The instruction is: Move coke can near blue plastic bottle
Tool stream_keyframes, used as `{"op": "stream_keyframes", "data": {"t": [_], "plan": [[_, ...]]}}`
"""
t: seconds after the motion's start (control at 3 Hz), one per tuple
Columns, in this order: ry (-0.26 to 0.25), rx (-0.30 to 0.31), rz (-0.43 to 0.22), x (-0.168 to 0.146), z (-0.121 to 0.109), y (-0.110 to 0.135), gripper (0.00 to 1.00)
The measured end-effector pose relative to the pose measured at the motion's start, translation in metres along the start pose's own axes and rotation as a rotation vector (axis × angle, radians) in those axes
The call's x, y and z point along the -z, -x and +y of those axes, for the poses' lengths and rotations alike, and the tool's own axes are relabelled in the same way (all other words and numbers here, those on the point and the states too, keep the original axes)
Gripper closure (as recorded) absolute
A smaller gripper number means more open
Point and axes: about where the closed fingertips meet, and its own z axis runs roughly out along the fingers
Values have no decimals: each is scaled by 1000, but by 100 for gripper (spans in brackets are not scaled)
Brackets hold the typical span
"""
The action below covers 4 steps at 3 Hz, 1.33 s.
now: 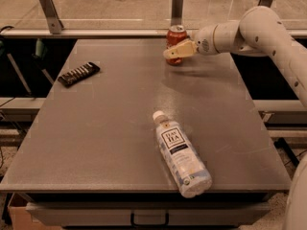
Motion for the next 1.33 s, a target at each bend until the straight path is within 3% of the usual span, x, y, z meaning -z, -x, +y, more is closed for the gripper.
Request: {"op": "stream_keyframes", "data": {"t": [0.67, 1.0, 1.33], "plan": [[8, -97, -60, -7, 8, 3, 65], [44, -101, -86, 0, 12, 20, 87], [73, -62, -129, 42, 15, 52, 100]]}}
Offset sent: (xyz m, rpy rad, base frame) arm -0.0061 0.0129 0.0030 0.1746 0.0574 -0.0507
